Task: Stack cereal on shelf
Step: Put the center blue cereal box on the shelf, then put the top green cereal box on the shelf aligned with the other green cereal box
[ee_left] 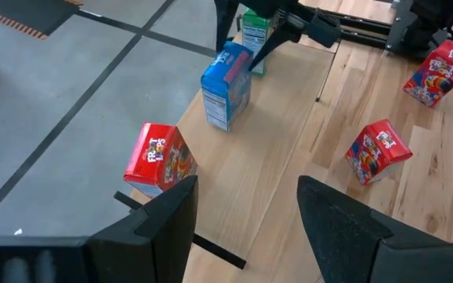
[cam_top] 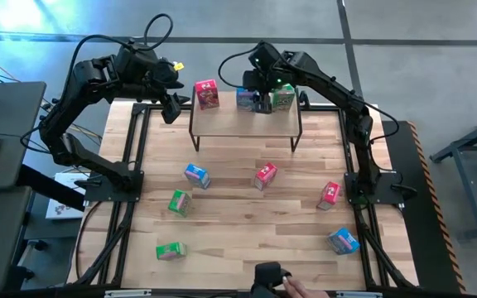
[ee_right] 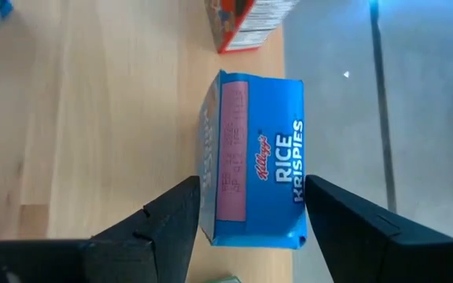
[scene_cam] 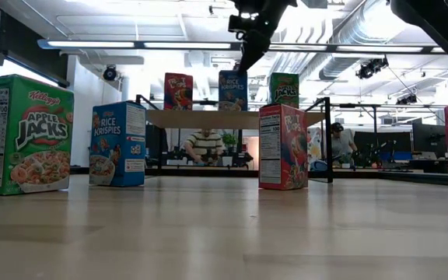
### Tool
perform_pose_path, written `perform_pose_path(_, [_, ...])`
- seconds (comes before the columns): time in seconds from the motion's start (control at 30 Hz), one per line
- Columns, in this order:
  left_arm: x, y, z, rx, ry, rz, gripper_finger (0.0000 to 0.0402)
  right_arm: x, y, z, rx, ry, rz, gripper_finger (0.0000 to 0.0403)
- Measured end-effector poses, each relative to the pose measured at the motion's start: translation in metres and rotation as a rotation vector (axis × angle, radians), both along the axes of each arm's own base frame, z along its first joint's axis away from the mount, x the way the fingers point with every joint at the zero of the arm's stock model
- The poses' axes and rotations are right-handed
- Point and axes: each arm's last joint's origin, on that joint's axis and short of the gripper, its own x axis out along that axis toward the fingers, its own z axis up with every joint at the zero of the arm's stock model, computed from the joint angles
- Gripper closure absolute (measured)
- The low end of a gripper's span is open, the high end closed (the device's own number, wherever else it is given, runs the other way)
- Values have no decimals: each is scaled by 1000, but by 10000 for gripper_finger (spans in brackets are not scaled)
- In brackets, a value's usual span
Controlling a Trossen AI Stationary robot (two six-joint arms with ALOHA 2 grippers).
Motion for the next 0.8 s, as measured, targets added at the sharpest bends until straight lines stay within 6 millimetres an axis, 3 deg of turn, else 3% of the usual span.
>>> perform_pose_path(0.47, [0, 0, 0, 0, 0, 1, 192, -18, 13, 30, -48, -68, -80, 180])
perform_pose_path(0.8, [0, 0, 0, 0, 0, 0, 192, -40, 49, 68, -68, -171, -112, 180])
